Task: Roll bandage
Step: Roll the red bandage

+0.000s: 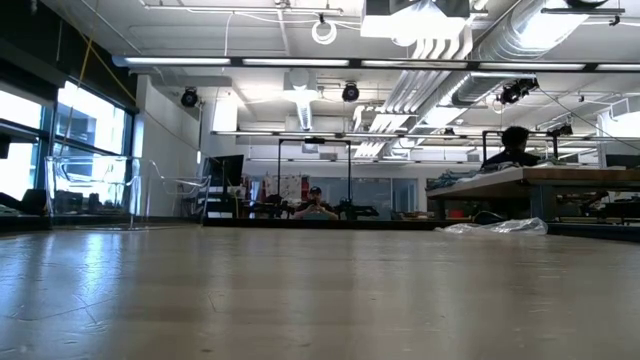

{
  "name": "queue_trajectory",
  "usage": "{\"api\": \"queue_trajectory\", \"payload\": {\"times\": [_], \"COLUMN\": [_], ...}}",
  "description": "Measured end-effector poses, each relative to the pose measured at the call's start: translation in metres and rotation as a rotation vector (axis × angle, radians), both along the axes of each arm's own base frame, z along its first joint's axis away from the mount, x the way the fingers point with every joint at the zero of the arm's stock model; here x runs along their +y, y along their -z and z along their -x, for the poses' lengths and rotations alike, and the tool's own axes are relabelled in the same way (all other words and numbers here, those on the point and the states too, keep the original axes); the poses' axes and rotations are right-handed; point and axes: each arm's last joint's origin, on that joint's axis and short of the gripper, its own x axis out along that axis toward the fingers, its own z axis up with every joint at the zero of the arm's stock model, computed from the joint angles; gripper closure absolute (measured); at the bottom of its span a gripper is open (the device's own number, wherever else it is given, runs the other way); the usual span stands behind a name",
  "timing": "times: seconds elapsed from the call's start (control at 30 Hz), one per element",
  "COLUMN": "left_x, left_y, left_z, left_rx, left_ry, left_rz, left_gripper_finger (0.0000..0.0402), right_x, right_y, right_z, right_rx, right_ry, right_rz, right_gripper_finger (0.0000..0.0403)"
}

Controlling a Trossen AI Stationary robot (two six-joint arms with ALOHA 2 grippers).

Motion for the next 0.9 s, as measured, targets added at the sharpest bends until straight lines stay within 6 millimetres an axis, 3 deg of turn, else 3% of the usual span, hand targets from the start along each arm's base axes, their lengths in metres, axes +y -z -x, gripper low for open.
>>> {"api": "queue_trajectory", "payload": {"times": [0.17, 0.47, 0.7, 0.9], "left_x": [-0.004, -0.026, -0.042, -0.048], "left_y": [0.01, 0.019, 0.026, 0.034], "left_z": [-0.008, -0.012, -0.015, -0.026], "left_rx": [0.063, 0.098, 0.111, 0.118], "left_ry": [-0.005, 0.075, 0.135, 0.088], "left_rz": [-0.024, 0.001, 0.069, 0.127], "left_gripper_finger": [0.0387, 0.0387, 0.0387, 0.0387], "right_x": [-0.001, -0.023, -0.033, -0.039], "right_y": [-0.004, -0.031, -0.033, -0.029], "right_z": [0.001, 0.019, 0.016, 0.013], "right_rx": [-0.033, -0.113, -0.113, -0.071], "right_ry": [0.057, 0.187, 0.209, 0.217], "right_rz": [-0.024, -0.027, -0.022, -0.025], "right_gripper_finger": [0.0403, 0.0403, 0.0403, 0.0403]}}
